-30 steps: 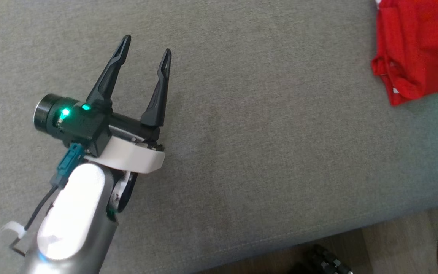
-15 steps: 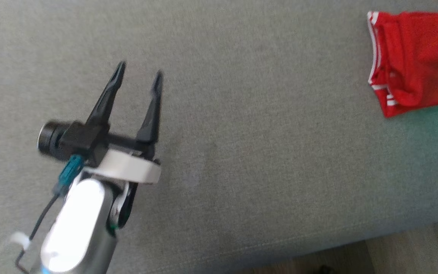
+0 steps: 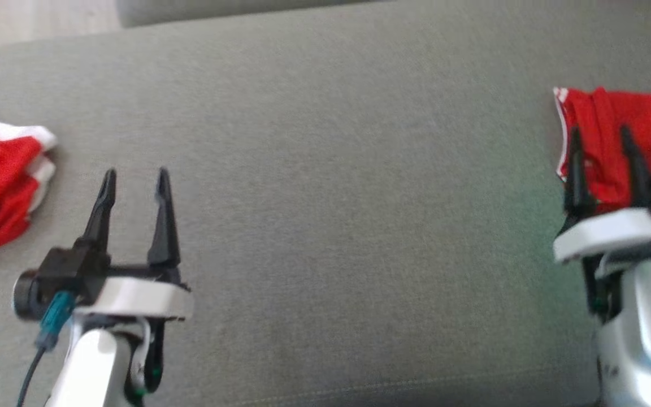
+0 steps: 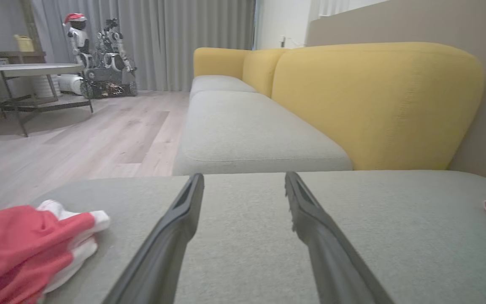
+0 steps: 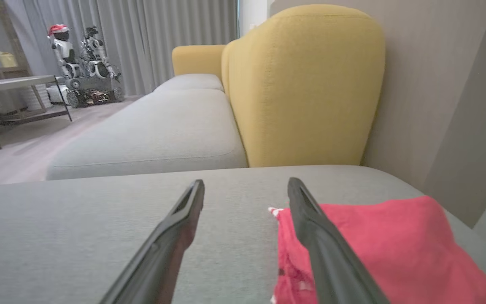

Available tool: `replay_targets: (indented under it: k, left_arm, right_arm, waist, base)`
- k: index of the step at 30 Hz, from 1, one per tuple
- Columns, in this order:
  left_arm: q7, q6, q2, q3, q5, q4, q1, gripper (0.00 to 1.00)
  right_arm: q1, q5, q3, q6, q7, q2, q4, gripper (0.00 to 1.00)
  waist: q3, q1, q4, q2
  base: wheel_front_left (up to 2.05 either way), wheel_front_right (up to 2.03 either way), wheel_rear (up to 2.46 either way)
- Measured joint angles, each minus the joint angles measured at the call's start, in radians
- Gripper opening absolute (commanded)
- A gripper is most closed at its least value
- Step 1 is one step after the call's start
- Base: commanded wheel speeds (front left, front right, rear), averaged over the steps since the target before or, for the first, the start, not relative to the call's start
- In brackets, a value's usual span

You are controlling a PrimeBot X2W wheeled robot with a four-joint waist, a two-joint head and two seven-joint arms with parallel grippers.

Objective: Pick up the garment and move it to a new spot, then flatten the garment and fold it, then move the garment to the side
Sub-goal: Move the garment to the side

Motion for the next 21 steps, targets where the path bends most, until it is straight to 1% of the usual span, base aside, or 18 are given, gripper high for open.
replay_targets:
  k: [4,5,8,14,21]
  left_arm:
    - [0.000,0.009,0.001,0.042,-0.002,-0.011,0.048,1.00]
    - [0.000,0.008,0.001,0.059,-0.007,-0.018,0.064,1.00]
    - [0.000,-0.002,0.008,0.067,-0.011,-0.019,0.088,1.00]
    - [0.000,-0.040,0.028,0.077,-0.016,0.000,0.148,1.00]
    - [0.004,-0.060,0.041,0.058,-0.025,0.036,0.198,1.00]
  right_arm:
    - [0.129,0.031,0.050,0.000,0.072,0.026,-0.170,1.00]
    - [0.176,0.044,0.072,0.000,0.106,0.032,-0.234,1.00]
    - [0.222,0.046,0.091,0.000,0.139,0.035,-0.309,1.00]
    - [0.309,0.058,0.108,0.000,0.179,0.044,-0.389,1.00]
    - [0.399,0.065,0.117,0.000,0.208,0.055,-0.415,1.00]
  waist:
    - [-0.044,0.0000,0.034,0.0000]
    - [-0.062,0.0000,0.049,0.0000]
    - [-0.087,0.0000,0.067,0.0000]
    - [-0.135,0.0000,0.084,0.0000]
    - [-0.185,0.0000,0.083,0.0000]
  base:
    - [0.00,0.00,0.00]
    - [0.00,0.00,0.00]
    - [0.00,0.00,0.00]
    - [0.00,0.00,0.00]
    - [0.00,0.00,0.00]
